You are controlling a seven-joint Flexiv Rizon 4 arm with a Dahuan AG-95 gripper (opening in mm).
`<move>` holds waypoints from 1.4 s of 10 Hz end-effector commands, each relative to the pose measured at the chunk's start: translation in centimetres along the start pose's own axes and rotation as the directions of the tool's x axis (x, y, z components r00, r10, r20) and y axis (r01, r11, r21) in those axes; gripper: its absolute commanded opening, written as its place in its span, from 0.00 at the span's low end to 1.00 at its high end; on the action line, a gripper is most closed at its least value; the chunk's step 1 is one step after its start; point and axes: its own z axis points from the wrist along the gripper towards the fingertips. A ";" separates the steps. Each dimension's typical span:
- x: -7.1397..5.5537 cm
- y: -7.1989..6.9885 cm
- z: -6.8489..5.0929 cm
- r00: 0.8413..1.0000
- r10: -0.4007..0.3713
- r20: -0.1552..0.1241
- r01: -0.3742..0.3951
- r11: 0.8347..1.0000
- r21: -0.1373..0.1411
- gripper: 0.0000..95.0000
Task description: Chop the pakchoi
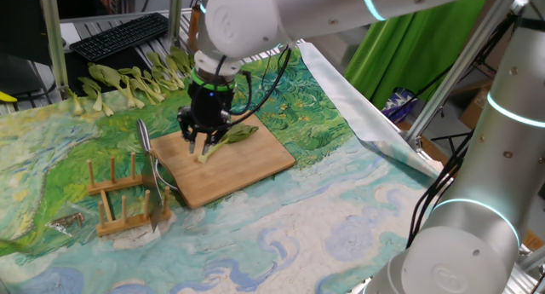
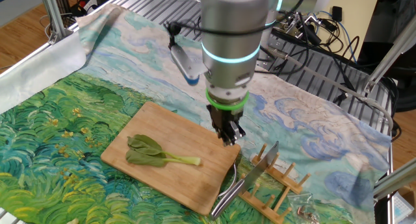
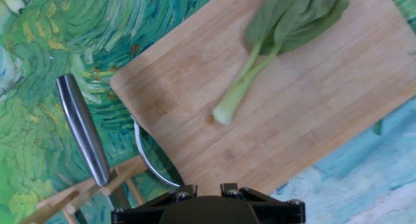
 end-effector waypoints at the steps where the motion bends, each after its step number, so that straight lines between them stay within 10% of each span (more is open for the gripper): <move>1: 0.2 0.3 0.1 1.000 -0.004 0.000 0.004 1.000 0.004 0.20; 2: 0.2 0.4 0.1 1.000 -0.007 -0.001 0.007 1.000 0.002 0.00; 7: 0.3 0.4 0.1 1.000 -0.025 -0.009 0.025 1.000 0.002 0.00; 8: 0.3 0.4 0.1 1.000 -0.024 -0.007 0.024 1.000 0.001 0.20; 11: 0.4 0.4 0.1 1.000 0.002 -0.003 -0.002 1.000 -0.005 0.20; 12: 0.4 0.4 0.1 1.000 0.011 0.000 -0.011 1.000 -0.001 0.40; 14: 0.4 0.4 0.1 1.000 0.010 0.006 -0.010 1.000 0.008 0.40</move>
